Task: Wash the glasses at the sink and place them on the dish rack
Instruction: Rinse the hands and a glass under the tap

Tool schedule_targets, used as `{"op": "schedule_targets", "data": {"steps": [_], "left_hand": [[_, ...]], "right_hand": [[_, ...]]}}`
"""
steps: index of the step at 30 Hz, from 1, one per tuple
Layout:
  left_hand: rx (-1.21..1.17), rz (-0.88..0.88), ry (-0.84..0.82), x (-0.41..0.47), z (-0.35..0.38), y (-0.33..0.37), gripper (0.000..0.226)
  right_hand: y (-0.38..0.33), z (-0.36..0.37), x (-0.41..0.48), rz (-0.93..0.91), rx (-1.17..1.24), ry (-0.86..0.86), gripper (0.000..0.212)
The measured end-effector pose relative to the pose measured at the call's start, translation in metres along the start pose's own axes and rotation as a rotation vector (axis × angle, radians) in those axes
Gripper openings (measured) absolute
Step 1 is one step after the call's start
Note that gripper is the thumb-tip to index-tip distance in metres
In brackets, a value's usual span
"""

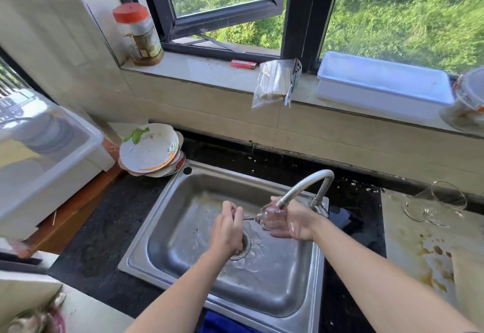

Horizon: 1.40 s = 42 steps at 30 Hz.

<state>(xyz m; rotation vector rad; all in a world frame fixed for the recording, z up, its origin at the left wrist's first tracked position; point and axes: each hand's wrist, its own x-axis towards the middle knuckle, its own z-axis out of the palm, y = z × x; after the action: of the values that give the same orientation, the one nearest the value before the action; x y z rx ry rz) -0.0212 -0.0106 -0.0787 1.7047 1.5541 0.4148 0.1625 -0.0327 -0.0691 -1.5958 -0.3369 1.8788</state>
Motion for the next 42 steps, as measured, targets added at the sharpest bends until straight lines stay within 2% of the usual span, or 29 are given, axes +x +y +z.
{"op": "schedule_targets", "data": {"steps": [3, 4, 6, 8, 10, 12, 13, 15, 17, 19, 21, 23, 24, 25, 27, 28, 30, 32, 34, 35, 38, 40, 42], "left_hand": [[-0.004, -0.046, -0.069, 0.0, 0.006, -0.004, 0.019], [0.023, -0.048, -0.08, 0.0, 0.007, -0.005, 0.018], [0.039, -0.069, -0.052, -0.001, 0.005, -0.007, 0.017], [0.091, -0.069, 0.002, -0.001, 0.001, -0.009, 0.016], [0.177, -0.046, -0.005, -0.002, 0.001, -0.01, 0.019], [0.152, -0.137, -0.043, -0.002, 0.01, -0.008, 0.025], [0.044, -0.253, -0.078, 0.002, 0.014, -0.006, 0.032], [-0.322, -0.525, -0.195, 0.009, 0.017, -0.002, 0.04], [-0.544, -0.715, -0.378, 0.016, 0.013, -0.004, 0.026], [-0.66, -0.802, -0.534, 0.019, 0.006, -0.008, 0.025], [-0.743, -0.845, -0.671, 0.019, 0.003, -0.014, 0.027], [-0.777, -0.879, -0.774, 0.016, 0.005, -0.023, 0.029], [-0.768, -0.879, -0.803, 0.014, 0.006, -0.028, 0.03], [-0.744, -0.861, -0.839, 0.013, 0.007, -0.033, 0.03], [-0.663, -0.817, -0.874, 0.013, 0.013, -0.04, 0.028], [-0.621, -0.793, -0.852, 0.014, 0.019, -0.04, 0.025], [-0.635, -0.783, -0.716, 0.018, 0.032, -0.034, 0.021], [-0.743, -0.749, -0.504, 0.023, 0.046, -0.022, 0.016], [-0.842, -0.705, -0.354, 0.027, 0.06, -0.004, 0.028], [-0.889, -0.69, -0.323, 0.028, 0.065, 0.006, 0.03], [-0.976, -0.673, -0.292, 0.032, 0.076, 0.027, 0.013], [-0.99, -0.666, -0.293, 0.036, 0.083, 0.032, 0.011], [-1.021, -0.674, -0.318, 0.036, 0.089, 0.035, 0.006]], "right_hand": [[0.003, 0.009, 0.008, -0.083, 0.644, 0.078, 0.029], [0.006, 0.015, 0.012, -0.111, 0.776, 0.13, 0.028], [0.012, 0.027, 0.015, -0.088, 0.807, 0.156, 0.031], [0.014, 0.028, 0.013, -0.011, 0.705, 0.119, 0.034], [0.008, 0.03, 0.006, 0.025, 0.625, 0.174, 0.029], [0.01, 0.041, 0.009, -0.103, 0.536, 0.337, 0.015], [0.013, 0.049, 0.011, -0.205, 0.412, 0.408, 0.021], [0.027, 0.058, 0.02, -0.372, 0.111, 0.442, 0.06], [0.034, 0.049, 0.022, -0.444, -0.105, 0.435, 0.085], [0.034, 0.033, 0.023, -0.571, -0.307, 0.494, 0.093], [0.033, 0.027, 0.02, -0.744, -0.618, 0.533, 0.093], [0.034, 0.019, 0.018, -0.797, -0.893, 0.484, 0.09], [0.033, 0.014, 0.018, -0.746, -0.948, 0.439, 0.088], [0.029, 0.01, 0.014, -0.661, -0.906, 0.386, 0.085], [0.022, 0.005, 0.006, -0.445, -0.581, 0.268, 0.068], [0.02, 0.004, 0.001, -0.366, -0.461, 0.232, 0.057], [0.023, -0.001, -0.001, -0.367, -0.44, 0.234, 0.036], [0.031, -0.005, -0.003, -0.491, -0.44, 0.279, 0.027], [0.038, -0.009, -0.009, -0.61, -0.479, 0.314, 0.031], [0.041, -0.01, -0.013, -0.648, -0.511, 0.311, 0.034], [0.048, -0.018, -0.028, -0.74, -0.687, 0.354, 0.04], [0.052, -0.028, -0.035, -0.828, -0.884, 0.429, 0.039], [0.056, -0.034, -0.041, -0.92, -1.066, 0.434, 0.041]]}}
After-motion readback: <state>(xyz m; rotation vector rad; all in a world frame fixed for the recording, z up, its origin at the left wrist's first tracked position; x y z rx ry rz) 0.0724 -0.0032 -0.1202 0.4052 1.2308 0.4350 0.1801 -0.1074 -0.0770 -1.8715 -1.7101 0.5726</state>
